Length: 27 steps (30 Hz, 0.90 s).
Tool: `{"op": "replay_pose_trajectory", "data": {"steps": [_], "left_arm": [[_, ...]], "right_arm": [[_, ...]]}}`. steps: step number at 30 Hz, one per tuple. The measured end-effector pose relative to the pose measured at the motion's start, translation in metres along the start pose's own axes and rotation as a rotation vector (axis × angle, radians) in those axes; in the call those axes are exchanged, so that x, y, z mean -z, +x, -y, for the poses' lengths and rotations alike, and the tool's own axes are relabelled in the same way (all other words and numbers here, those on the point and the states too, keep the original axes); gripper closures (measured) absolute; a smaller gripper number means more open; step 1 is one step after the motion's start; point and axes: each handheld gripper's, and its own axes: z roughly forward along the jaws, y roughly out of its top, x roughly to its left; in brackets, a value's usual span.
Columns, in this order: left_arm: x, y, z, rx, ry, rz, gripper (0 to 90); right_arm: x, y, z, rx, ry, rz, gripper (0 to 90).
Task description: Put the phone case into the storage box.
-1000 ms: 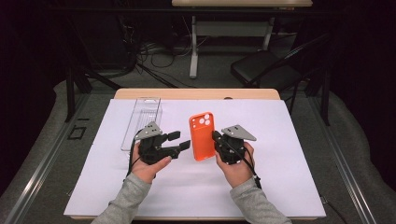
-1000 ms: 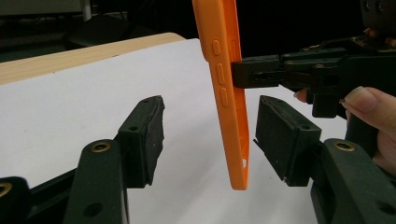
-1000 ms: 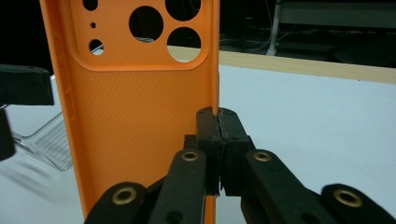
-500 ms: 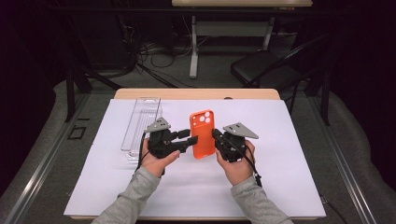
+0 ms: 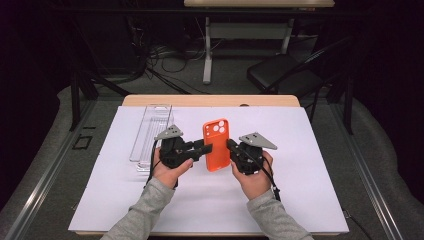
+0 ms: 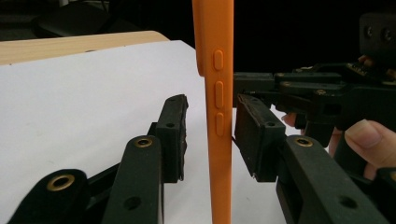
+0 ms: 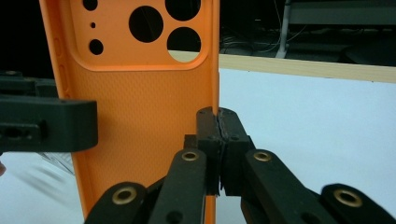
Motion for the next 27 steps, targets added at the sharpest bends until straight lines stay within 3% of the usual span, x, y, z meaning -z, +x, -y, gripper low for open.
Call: {"op": "replay_pose_trajectory", "data": {"steps": [6, 27], "left_arm": [[0.0014, 0.0024, 0.0006, 0.019, -0.007, 0.01, 65.7], [0.0018, 0.0038, 0.0023, 0.024, -0.004, 0.015, 72.7]], "right_arm": [[0.0004, 0.0022, 0.0019, 0.004, 0.004, -0.011, 88.8], [-0.0006, 0.0091, 0.0054, 0.021, 0.007, -0.035, 88.8]]}}
